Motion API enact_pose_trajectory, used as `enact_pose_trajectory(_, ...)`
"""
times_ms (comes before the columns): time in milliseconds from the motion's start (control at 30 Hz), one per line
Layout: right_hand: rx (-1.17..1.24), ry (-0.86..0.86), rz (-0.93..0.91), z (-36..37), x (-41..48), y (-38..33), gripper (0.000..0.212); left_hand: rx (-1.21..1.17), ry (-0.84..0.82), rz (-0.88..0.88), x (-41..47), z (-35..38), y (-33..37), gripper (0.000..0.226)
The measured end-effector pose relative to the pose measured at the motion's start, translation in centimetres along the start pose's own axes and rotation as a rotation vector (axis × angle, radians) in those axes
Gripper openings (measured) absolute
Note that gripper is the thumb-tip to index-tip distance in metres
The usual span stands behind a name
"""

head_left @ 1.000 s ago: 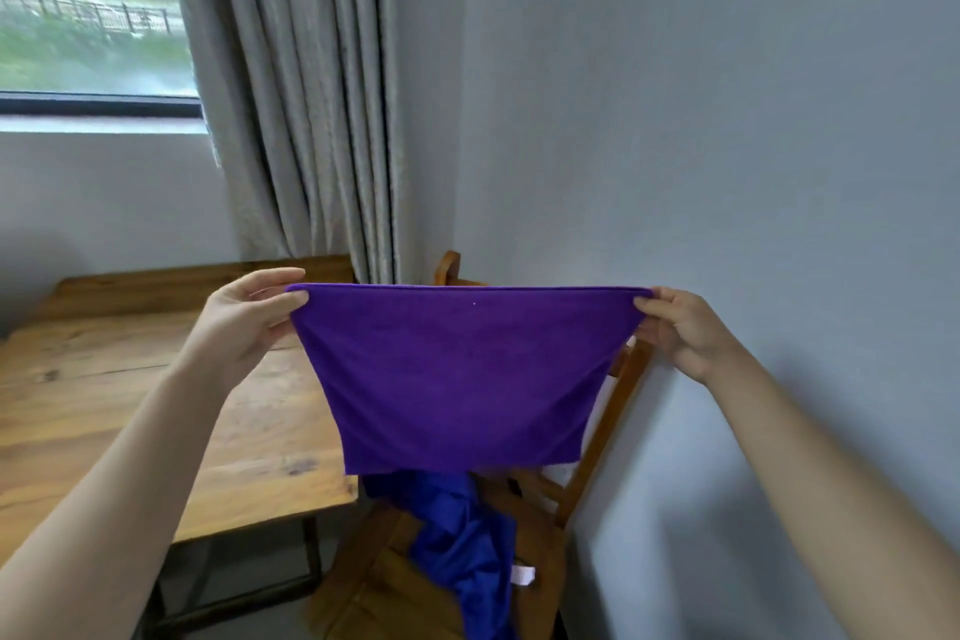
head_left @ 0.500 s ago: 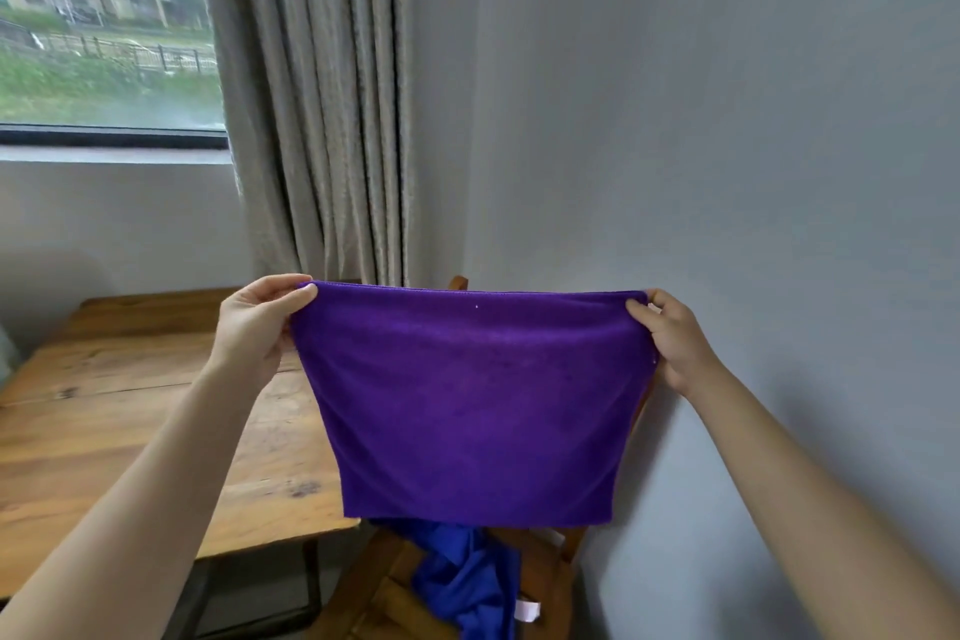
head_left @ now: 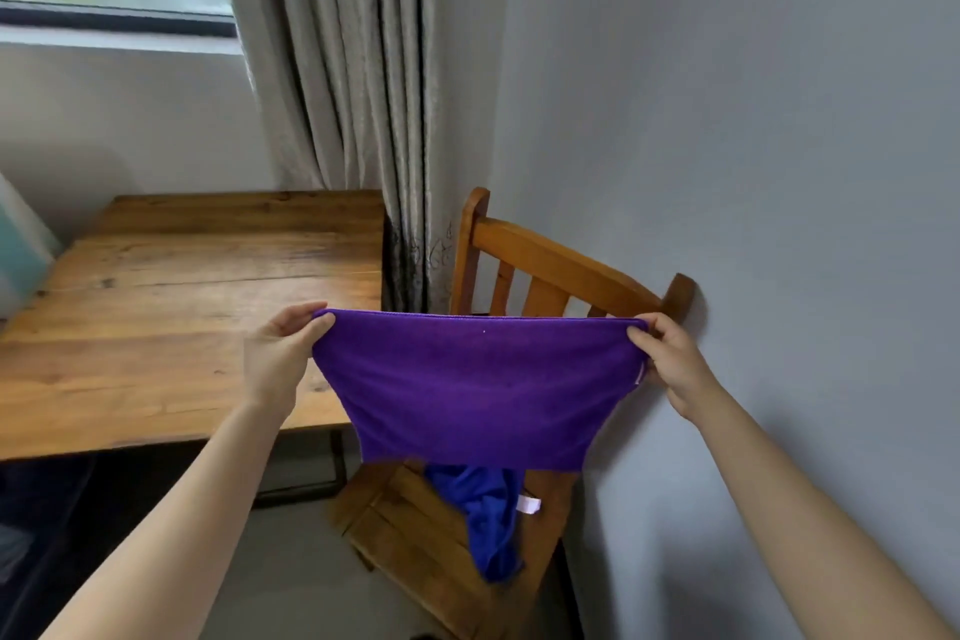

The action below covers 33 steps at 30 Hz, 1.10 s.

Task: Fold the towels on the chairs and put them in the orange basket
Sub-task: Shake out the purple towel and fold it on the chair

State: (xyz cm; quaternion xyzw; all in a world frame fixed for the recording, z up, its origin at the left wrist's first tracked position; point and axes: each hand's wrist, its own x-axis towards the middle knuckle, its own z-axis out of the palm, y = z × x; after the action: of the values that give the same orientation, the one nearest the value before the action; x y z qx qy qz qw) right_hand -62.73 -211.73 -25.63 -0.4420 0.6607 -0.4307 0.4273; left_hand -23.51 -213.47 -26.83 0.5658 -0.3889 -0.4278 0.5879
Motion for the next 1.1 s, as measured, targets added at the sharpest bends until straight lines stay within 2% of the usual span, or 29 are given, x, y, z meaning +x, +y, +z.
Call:
enact_pose_trajectory(100,-0.054,-0.038,0.049,0.7,-0.7,2.5,0.019,-0.001,0.036,-0.050,-3.0,-1.6,-2.0,0.014)
enact_pose_trajectory(267,-0.153,-0.147,0.077,0.9,-1.1,5.0,0.016,-0.006,0.198,-0.124,-7.7,-2.7,-4.8,0.017)
enact_pose_trajectory(400,-0.167,-0.192,0.093,1.4,-1.2,7.0,0.015,0.049,0.240,-0.140,-9.2,-3.0,-6.5,0.020)
enact_pose_trajectory(533,-0.193,-0.179,0.131,2.1,0.2,9.7,0.016,0.131,0.205,-0.169,-8.2,-2.3,-8.7,0.021)
enact_pose_trajectory(700,-0.273,-0.062,0.245,3.8,3.7,13.5,0.014,0.343,0.095,-0.264,-5.5,-0.3,-12.5,0.017)
enact_pose_trajectory(933,-0.511,-0.086,0.305,6.3,6.6,19.0,0.011,0.706,0.059,-0.461,-3.5,0.5,-19.6,0.010)
enact_pose_trajectory(1100,-0.584,-0.092,0.323,7.8,6.9,22.7,0.017,0.747,0.122,-0.553,-3.6,0.6,-23.3,0.012)
